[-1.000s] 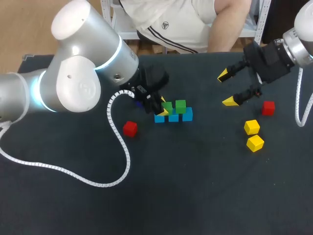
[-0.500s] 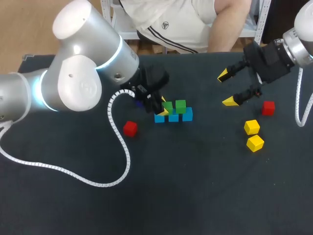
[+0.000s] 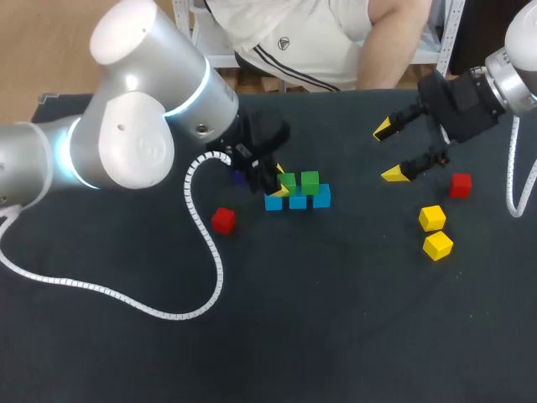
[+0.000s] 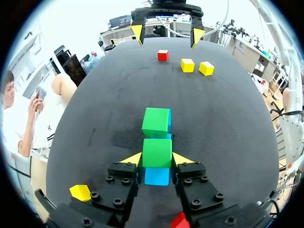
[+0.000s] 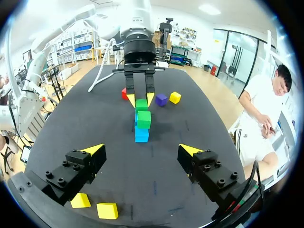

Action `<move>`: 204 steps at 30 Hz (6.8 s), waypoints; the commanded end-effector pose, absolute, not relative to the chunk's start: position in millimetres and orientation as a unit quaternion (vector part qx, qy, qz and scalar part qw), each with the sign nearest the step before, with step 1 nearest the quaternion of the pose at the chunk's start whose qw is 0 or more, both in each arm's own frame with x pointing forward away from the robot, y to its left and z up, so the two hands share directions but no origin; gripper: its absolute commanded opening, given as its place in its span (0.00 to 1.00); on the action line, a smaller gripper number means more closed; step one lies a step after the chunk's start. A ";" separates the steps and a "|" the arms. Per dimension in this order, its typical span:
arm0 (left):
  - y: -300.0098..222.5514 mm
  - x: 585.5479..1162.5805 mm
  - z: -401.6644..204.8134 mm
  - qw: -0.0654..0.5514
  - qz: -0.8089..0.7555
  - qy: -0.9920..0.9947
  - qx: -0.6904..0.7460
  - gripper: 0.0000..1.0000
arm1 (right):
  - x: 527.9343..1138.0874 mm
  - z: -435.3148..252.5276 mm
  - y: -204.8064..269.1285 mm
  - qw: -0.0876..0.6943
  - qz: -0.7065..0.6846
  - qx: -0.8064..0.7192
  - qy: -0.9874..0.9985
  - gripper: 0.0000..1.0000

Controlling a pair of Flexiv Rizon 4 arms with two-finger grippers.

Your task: Place the blue cubes, place green cubes on the blue cubes, place the yellow cubes on the green cubes, then place the red cubes on the yellow cubes, and place purple cube on the red cubes.

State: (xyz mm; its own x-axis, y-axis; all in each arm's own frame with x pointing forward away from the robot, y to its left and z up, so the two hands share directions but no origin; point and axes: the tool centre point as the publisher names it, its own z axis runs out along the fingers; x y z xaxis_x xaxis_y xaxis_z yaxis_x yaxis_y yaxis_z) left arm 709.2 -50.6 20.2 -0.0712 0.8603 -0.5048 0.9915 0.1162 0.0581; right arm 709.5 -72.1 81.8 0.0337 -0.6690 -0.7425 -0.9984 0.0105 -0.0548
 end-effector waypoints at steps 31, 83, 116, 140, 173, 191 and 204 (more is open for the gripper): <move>-47.4 705.7 27.9 0.231 -0.165 0.718 0.635 1.00 | 708.5 82.0 -72.3 0.308 0.268 -0.650 0.641 1.00; 18.2 661.3 67.6 0.293 -0.244 0.675 0.631 1.00 | 708.5 82.0 -72.3 0.308 0.268 -0.650 0.641 1.00; 30.1 664.6 80.4 0.282 -0.251 0.660 0.649 1.00 | 708.5 82.0 -72.3 0.308 0.268 -0.650 0.641 1.00; 51.5 713.5 82.3 0.265 -0.266 0.659 0.652 1.00 | 708.5 82.0 -72.3 0.308 0.268 -0.650 0.641 1.00; 51.5 713.5 82.3 0.265 -0.266 0.659 0.652 1.00 | 683.0 83.7 -70.0 0.267 0.214 -0.707 0.619 1.00; 51.5 713.5 82.3 0.265 -0.266 0.659 0.652 1.00 | 623.4 73.4 -153.1 0.232 0.232 -0.723 0.608 1.00; 51.5 713.5 82.3 0.265 -0.266 0.659 0.652 1.00 | 567.9 49.8 -202.5 0.131 0.272 -0.770 0.562 1.00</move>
State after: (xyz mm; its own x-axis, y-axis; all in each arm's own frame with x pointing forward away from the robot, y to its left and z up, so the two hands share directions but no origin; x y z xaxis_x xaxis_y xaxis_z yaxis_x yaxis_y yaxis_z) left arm 711.4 51.5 82.4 -0.0095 0.7172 -0.6968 0.9999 0.0124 -0.0008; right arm 568.5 -199.6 49.2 0.2243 -0.7931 -0.5663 -0.9381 -0.3332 0.0949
